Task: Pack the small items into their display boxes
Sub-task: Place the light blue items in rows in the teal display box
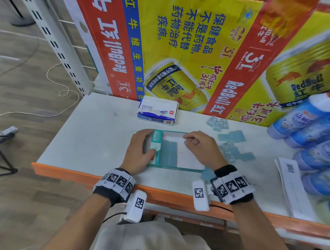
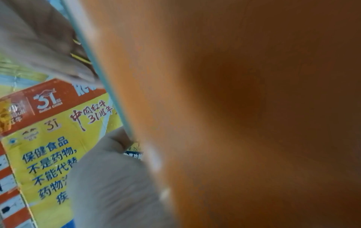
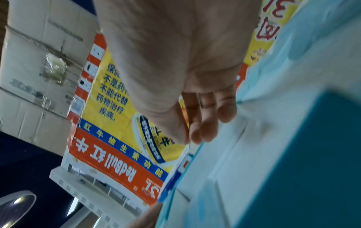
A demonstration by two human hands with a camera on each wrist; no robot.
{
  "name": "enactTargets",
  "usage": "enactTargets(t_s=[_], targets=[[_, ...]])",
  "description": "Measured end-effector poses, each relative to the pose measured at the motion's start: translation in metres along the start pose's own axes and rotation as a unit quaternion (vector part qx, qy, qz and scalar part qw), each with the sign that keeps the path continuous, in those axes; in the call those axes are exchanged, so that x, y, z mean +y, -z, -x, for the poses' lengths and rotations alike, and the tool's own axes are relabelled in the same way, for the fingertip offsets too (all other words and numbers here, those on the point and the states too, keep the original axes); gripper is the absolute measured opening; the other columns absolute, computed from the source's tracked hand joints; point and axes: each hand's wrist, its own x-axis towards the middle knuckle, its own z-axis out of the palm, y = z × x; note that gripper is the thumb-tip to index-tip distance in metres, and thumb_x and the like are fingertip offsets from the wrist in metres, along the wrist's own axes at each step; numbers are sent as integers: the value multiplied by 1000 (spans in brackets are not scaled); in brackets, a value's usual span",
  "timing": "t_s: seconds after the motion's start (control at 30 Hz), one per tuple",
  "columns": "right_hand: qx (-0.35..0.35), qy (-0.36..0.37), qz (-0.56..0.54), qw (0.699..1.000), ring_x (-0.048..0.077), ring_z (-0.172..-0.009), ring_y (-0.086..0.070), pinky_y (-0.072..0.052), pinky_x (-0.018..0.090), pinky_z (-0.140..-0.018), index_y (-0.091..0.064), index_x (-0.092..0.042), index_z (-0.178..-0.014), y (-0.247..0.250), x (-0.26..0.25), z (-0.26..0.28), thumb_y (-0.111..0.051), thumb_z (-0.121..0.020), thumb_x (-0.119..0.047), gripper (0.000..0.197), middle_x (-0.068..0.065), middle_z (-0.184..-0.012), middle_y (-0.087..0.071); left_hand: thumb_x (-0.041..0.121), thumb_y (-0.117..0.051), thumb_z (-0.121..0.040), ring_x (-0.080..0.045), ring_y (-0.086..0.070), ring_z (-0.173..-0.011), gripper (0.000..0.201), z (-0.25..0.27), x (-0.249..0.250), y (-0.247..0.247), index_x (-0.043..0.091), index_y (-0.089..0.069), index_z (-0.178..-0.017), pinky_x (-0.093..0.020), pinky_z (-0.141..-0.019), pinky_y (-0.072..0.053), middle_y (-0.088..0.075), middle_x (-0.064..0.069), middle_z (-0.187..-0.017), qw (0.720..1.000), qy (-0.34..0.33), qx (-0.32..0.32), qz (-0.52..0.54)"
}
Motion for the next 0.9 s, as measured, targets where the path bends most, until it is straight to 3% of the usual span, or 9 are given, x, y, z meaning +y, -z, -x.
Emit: enactTargets(t_s=[0.1,0.2,0.37,0.5,0.57,0.67,0.8,0.9], targets=[[28,-13,-2,1000,3,-73,-58,-41,6,-67,-67,-22,-92,28,8,11,-59,-88,-11,14,-11,-82,-63,26,-56,-70,-7,-45,-110,59,-1,2,1,25,-46,-128,-21,-90,-40,-51,9,-122,1000,13,-6,11],[41,-30,39,998,3,-74,-58,-41,4,-66,-67,-18,-90,48,24,26,-60,-87,-9,12,-7,-82,-64,33,-53,-75,-9,-44,-104,57,-2,7,2,24,-45,-130,-28,-89,-40,-53,7,-118,998,2,-16,-55],[-59,-76,76,992,-5,-73,-57,-41,5,-66,-64,-27,-90,58,51,53,-68,-83,-18,12,-4,-88,-64,54,-33,-77,-17,-43,-108,62,-2,8,6,18,-52,-124,-30,-86,-26,-57,1,-118,978,-10,-11,-206],[-133,-86,118,980,-1,-78,-48,-37,8,-68,-59,-30,-106,50,59,62,-78,-72,-34,39,-11,-96,-49,55,-29,-77,-20,-46,-109,64,1,8,5,14,-57,-117,-33,-87,-29,-57,-1,-119,976,-15,-5,-218],[-150,-73,131,977,-2,-83,-44,-33,10,-69,-56,-29,-107,42,58,63,-80,-68,-38,46,-14,-95,-43,54,-29,-78,-20,-46,-109,63,3,8,5,13,-58,-116,-32,-86,-29,-57,-2,-118,976,-18,-2,-218],[-138,-59,138,979,1,-86,-43,-32,11,-67,-53,-26,-97,34,57,60,-81,-65,-35,44,-14,-94,-43,53,-29,-79,-19,-45,-110,62,8,8,5,13,-58,-117,-30,-86,-27,-56,-1,-119,977,-22,-4,-213],[-117,-77,78,987,9,-75,-51,-41,17,-64,-46,-26,-87,34,56,58,-81,-68,-24,40,-6,-86,-54,52,-31,-82,-20,-47,-113,62,11,7,6,11,-61,-117,-30,-92,-30,-58,-2,-122,980,-30,3,-196],[-46,-80,26,995,18,-76,-53,-41,14,-64,-47,-26,-84,42,53,52,-72,-77,-13,30,0,-86,-56,51,-33,-83,-20,-48,-114,61,13,6,6,9,-61,-117,-28,-95,-30,-58,-3,-123,982,-32,2,-185]])
